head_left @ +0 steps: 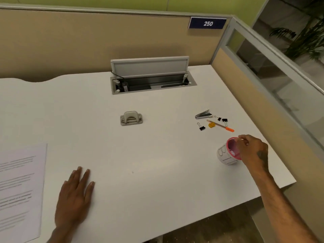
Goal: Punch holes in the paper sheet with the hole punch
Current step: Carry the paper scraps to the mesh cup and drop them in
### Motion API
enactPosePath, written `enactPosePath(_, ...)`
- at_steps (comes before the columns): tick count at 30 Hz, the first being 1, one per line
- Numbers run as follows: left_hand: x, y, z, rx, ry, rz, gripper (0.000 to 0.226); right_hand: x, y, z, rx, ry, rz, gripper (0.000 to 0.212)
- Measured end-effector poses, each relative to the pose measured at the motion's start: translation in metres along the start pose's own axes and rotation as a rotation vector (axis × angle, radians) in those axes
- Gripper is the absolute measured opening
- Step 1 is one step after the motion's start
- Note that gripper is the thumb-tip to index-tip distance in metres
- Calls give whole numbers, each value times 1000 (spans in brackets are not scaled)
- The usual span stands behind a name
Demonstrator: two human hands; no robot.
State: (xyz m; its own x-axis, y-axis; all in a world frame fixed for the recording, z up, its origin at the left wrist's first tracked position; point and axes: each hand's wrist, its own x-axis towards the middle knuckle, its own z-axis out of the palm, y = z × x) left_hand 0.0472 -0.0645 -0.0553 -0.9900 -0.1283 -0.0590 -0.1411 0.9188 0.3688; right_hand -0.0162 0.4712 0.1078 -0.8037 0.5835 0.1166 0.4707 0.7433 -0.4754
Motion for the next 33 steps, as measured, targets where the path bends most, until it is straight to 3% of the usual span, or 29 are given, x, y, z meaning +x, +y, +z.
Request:
enactPosePath(3, -3, 7, -7, -6, -9, -19, 66, -60, -30, 32, 149, 27, -223, 23)
enactPosePath(5, -4, 9, -10, -5, -12, -19, 65, -122, -51, 69, 174, -189, -381, 38)
enactPosePath(8, -5, 10, -10, -1, -10, -14, 64, -198, -73, 133, -77, -567, -587, 84)
enactPosePath(10, -4, 11, -10, 3, -13, -11, 64, -222, -85, 167, -241, -587, -674, 92)
enactPosePath(13, -3, 7, -8, 11, -6, -8, 62, -229, -106, 198, -335, -565, -658, 94)
enactPosePath(20, -3, 2, -3, 17, -8, -11, 57, -236, -126, 213, -304, -557, -726, 86)
enactPosePath(23, -3, 2, -3, 21, -7, -12, 57, -235, -125, 206, -250, -471, -703, 80)
enactPosePath(27, -4, 3, -3, 20, 7, -16, 55, -227, -125, 203, -28, -260, -584, 43)
enactPosePath(33, -4, 2, -4, 20, 1, -12, 55, -226, -144, 204, 86, -337, -490, 16)
